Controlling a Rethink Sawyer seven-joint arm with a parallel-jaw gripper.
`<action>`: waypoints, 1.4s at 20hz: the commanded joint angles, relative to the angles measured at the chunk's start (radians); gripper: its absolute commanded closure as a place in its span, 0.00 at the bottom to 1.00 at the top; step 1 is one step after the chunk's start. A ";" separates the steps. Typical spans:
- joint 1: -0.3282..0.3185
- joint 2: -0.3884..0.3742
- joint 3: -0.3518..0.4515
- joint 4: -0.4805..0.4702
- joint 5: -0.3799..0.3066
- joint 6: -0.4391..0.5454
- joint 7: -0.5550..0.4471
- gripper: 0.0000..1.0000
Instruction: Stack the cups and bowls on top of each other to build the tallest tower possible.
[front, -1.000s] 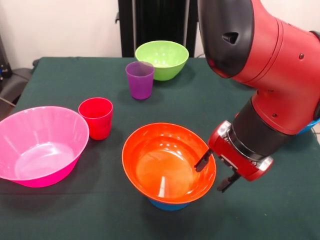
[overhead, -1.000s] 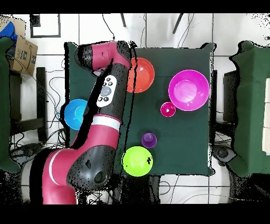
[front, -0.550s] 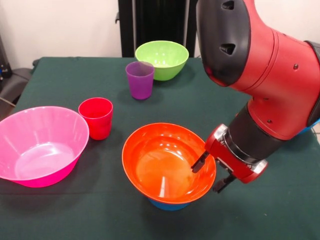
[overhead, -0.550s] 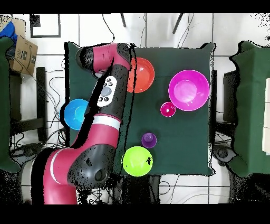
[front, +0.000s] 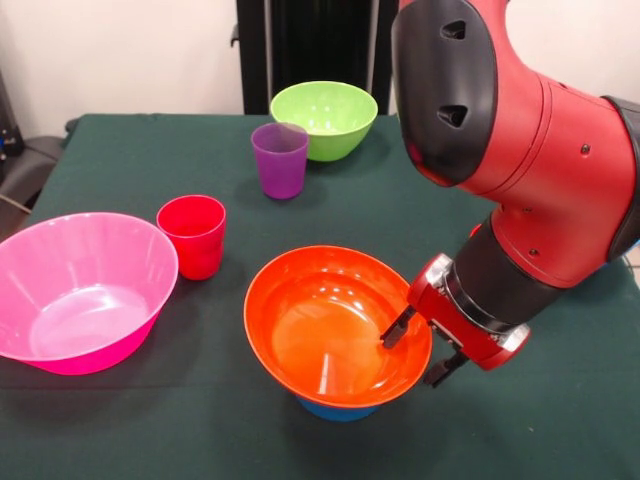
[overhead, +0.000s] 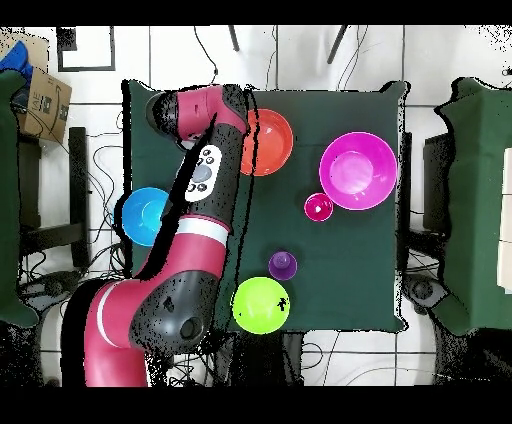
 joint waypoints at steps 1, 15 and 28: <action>-0.007 0.021 0.069 -0.003 -0.064 0.001 -0.104 0.00; -0.011 -0.003 0.077 -0.016 -0.045 0.052 -0.120 0.00; -0.004 -0.002 0.072 0.005 -0.055 0.016 -0.093 0.00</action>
